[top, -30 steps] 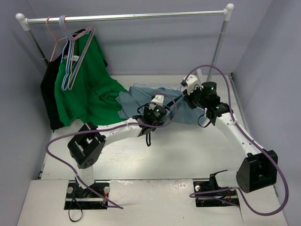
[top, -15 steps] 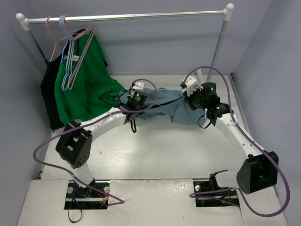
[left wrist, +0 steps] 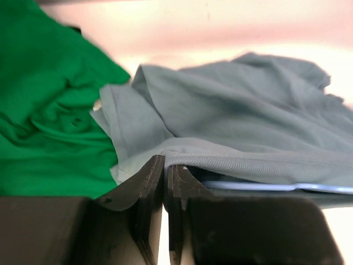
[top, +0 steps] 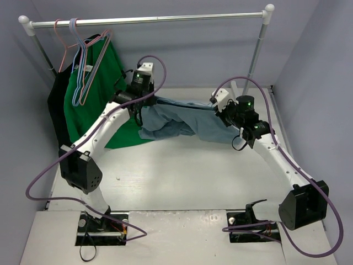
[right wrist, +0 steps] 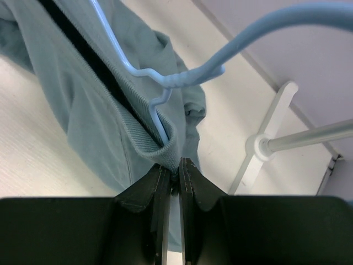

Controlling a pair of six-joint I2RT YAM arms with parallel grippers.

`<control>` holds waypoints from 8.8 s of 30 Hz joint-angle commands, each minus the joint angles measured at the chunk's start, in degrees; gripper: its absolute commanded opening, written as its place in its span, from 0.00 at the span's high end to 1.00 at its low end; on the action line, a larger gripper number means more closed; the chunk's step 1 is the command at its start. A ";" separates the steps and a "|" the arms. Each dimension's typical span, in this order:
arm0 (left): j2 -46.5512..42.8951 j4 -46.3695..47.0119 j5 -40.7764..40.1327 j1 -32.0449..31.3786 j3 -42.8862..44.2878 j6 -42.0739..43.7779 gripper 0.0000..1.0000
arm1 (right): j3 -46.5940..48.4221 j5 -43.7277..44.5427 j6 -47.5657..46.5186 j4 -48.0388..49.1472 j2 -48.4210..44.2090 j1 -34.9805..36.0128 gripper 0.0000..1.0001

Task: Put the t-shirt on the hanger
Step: Place the T-shirt on the hanger, then place the hanger at the clothesline.

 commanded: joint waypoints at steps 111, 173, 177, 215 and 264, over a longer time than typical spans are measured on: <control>-0.50 3.68 53.47 7.72 -4.72 40.29 0.36 | 4.26 -48.94 10.33 15.58 3.61 -4.67 1.00; -20.10 -2.65 53.41 5.87 32.46 24.63 1.00 | 8.22 1.95 19.20 15.76 -16.70 -8.72 0.33; -18.34 -8.17 40.64 5.61 33.76 24.38 1.00 | 8.48 2.66 20.61 14.89 -15.82 -8.72 0.33; -7.10 8.33 4.87 -0.19 27.09 16.30 1.00 | 6.20 3.01 21.31 9.78 -17.75 -8.72 0.34; -54.02 -16.09 -3.74 -3.18 -30.21 10.23 0.27 | -11.03 15.13 36.51 2.30 -36.64 -8.80 0.00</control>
